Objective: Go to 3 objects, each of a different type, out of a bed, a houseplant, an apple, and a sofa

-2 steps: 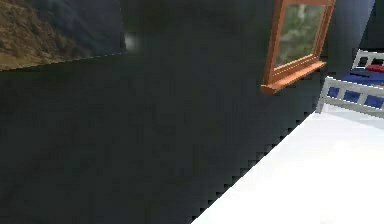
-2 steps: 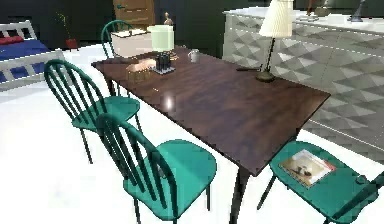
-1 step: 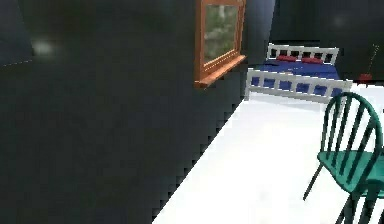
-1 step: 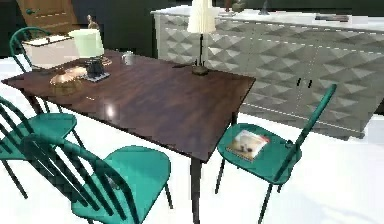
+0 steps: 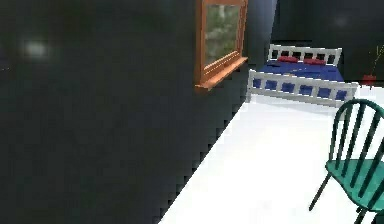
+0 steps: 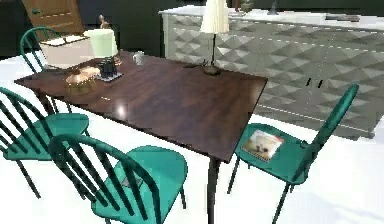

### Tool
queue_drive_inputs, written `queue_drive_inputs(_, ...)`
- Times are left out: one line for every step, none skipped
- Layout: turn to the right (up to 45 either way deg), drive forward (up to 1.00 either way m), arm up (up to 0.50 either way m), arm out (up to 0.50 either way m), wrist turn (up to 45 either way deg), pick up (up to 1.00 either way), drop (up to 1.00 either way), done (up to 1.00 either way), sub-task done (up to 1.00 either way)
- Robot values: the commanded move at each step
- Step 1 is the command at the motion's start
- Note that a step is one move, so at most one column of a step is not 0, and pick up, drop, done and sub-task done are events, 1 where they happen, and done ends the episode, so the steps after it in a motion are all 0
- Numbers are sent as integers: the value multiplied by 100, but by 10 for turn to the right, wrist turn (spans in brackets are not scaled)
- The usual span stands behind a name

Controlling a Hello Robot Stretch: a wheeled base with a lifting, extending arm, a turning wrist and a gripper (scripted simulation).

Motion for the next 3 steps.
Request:
queue_drive_inputs(-30,0,0,0,0,0,0,0,0)
queue_drive_inputs(0,55,0,0,0,0,0,0,0)
queue_drive_inputs(300,0,0,0,0,0,0,0,0)
